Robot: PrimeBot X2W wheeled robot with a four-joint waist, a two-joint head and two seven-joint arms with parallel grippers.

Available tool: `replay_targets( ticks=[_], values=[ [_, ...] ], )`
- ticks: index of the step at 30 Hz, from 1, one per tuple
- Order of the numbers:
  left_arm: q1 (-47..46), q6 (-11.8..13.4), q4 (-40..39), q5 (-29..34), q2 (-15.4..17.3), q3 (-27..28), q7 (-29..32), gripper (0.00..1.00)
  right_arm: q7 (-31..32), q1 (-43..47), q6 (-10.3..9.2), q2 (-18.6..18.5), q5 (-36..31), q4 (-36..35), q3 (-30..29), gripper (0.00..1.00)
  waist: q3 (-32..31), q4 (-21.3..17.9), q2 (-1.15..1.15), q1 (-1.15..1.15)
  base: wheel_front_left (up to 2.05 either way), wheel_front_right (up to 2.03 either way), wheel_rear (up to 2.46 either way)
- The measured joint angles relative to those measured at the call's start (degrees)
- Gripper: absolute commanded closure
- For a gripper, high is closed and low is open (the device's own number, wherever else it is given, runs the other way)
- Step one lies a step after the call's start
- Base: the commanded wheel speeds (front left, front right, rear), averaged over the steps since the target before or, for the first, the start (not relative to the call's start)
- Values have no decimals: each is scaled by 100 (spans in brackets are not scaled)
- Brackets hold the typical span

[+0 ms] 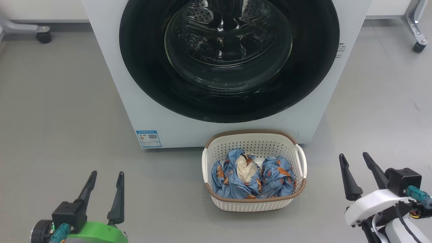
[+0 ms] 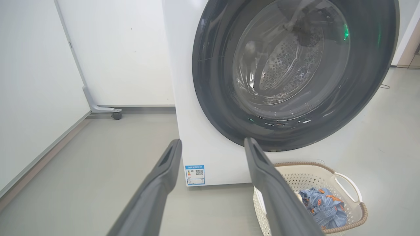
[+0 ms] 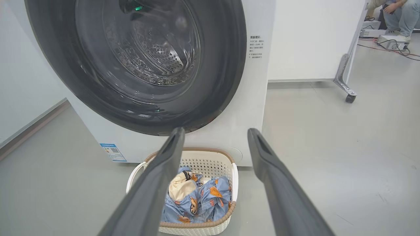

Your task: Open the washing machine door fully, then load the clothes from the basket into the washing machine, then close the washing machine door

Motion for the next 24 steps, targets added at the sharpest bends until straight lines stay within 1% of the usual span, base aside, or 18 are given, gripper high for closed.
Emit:
replay_targets(
  ticks=[7,19,24],
  values=[
    [0,-42,5,44,-29,69,-1,0,-13,0,1,1,-60,-11,-57,0,-4,1,0,0,0,0,0],
    [1,-43,96,45,-108,151,-1,0,-13,3,8,49,-77,-22,-196,0,-46,-18,0,0,0,0,0],
    [1,-44,123,229,-96,121,-1,0,-13,5,21,57,-121,-22,-233,0,-52,-29,0,0,1,1,-2]
  ],
)
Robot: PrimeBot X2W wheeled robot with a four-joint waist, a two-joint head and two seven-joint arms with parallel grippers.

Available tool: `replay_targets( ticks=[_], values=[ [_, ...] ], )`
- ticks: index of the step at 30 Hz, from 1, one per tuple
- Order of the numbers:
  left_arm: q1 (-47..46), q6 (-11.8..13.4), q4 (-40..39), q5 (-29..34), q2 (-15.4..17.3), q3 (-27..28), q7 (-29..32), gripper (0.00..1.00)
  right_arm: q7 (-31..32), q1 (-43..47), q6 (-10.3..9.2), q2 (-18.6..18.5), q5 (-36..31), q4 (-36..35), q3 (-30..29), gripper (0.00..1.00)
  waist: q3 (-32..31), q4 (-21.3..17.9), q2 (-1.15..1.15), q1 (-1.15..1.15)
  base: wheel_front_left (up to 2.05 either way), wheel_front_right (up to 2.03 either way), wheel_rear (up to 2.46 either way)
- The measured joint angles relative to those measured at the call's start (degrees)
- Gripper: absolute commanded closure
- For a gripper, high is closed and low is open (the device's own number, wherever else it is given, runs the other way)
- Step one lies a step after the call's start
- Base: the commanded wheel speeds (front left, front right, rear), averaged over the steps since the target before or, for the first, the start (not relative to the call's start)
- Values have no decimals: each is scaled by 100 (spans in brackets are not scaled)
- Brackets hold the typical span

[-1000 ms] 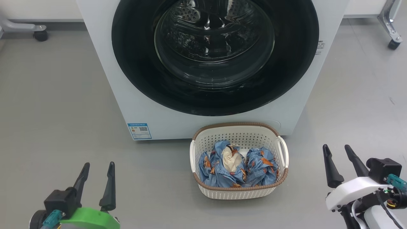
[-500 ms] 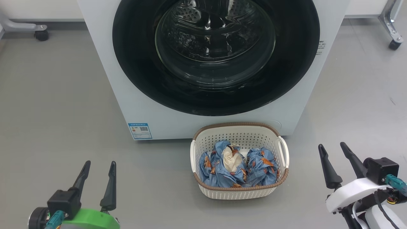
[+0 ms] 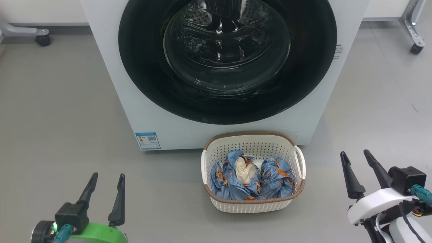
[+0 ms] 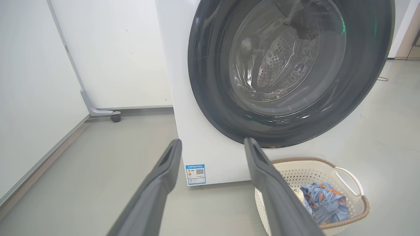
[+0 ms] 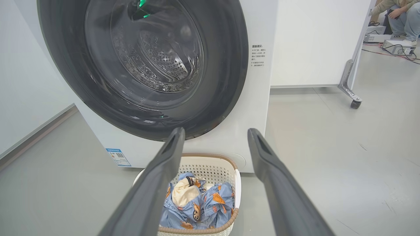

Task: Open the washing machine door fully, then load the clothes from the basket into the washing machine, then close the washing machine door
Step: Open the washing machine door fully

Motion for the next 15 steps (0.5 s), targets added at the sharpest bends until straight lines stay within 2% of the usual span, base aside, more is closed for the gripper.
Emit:
replay_targets(
  ticks=[15],
  values=[
    [0,-5,-2,175,13,19,0,0,0,5,41,65,-107,-29,-80,0,24,15,0,0,21,21,-42]
  ],
)
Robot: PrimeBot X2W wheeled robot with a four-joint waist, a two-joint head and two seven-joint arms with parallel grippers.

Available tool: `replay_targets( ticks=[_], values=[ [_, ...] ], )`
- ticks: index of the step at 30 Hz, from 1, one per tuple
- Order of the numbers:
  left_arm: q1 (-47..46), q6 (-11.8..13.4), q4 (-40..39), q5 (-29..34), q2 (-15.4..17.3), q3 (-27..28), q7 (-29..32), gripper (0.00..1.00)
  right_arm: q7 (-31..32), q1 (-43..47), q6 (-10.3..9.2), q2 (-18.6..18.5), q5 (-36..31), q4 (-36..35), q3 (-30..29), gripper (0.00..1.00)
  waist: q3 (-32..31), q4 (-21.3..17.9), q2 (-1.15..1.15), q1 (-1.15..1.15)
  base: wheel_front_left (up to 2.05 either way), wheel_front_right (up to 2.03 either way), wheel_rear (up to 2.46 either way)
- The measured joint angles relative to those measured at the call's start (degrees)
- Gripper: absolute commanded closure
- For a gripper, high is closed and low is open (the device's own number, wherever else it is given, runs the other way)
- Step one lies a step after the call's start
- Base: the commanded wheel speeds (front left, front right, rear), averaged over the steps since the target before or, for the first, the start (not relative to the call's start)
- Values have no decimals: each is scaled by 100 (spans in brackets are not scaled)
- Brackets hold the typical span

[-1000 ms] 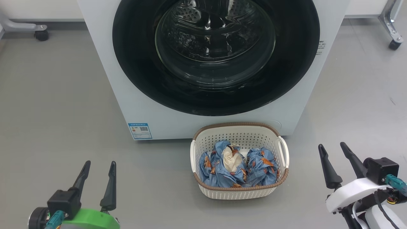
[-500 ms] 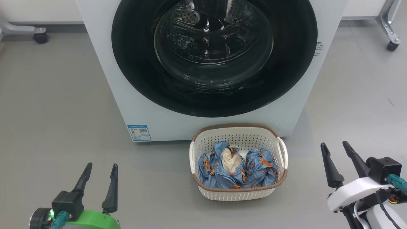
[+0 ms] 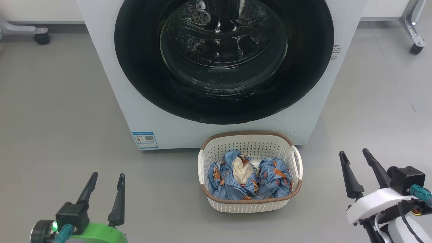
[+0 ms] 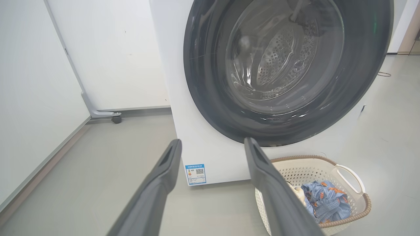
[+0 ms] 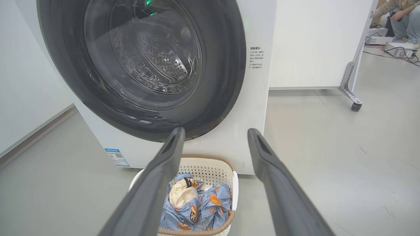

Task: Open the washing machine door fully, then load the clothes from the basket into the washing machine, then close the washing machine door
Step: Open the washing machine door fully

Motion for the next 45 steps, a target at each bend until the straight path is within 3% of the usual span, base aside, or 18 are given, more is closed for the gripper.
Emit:
replay_targets(
  ticks=[45],
  values=[
    [-7,-1,-64,-162,-112,125,0,0,0,2,152,187,-209,-2,-260,0,21,-4,0,0,59,59,-118]
  ],
)
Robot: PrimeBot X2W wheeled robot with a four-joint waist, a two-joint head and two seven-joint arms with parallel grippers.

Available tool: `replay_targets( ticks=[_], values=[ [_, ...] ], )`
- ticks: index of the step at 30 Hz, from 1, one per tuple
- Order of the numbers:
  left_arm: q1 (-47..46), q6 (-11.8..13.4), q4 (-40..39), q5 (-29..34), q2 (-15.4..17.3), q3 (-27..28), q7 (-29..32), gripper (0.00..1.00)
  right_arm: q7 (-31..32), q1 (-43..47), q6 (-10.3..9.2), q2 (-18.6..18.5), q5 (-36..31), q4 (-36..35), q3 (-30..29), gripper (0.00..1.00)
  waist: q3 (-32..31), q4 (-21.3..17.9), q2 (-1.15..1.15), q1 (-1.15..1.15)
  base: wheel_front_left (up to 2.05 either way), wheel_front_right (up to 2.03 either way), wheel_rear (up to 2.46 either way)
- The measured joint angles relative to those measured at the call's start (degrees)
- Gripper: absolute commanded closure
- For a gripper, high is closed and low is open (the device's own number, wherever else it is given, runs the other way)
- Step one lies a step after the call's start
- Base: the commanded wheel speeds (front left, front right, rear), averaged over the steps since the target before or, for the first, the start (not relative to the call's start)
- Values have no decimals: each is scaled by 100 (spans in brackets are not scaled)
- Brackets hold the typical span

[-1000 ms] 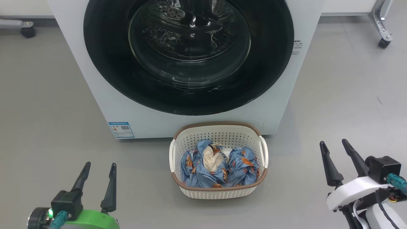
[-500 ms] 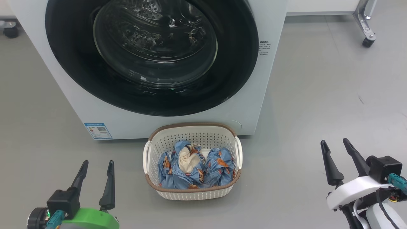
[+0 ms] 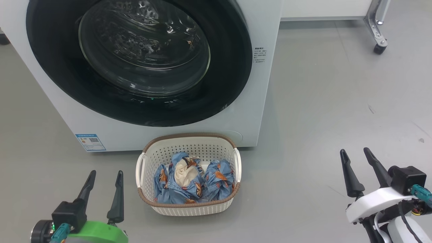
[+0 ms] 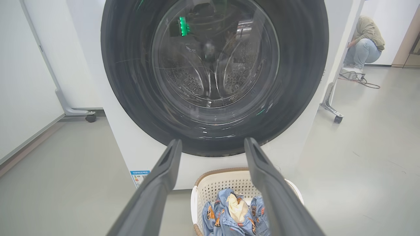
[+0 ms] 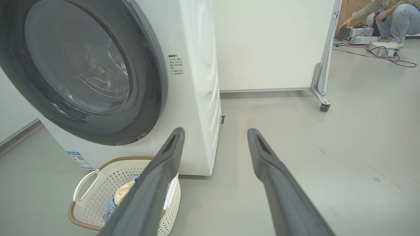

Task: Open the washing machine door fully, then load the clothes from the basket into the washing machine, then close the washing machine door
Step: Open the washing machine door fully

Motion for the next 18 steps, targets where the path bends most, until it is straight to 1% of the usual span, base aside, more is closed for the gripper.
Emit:
replay_targets(
  ticks=[8,18],
  values=[
    [3,0,-16,-22,13,-55,0,0,0,6,25,16,-33,13,-38,0,-14,-6,0,0,18,18,-35],
    [4,0,-47,-43,16,-89,0,0,0,9,47,41,-80,13,-92,0,3,-4,0,0,1,1,-3]
  ],
)
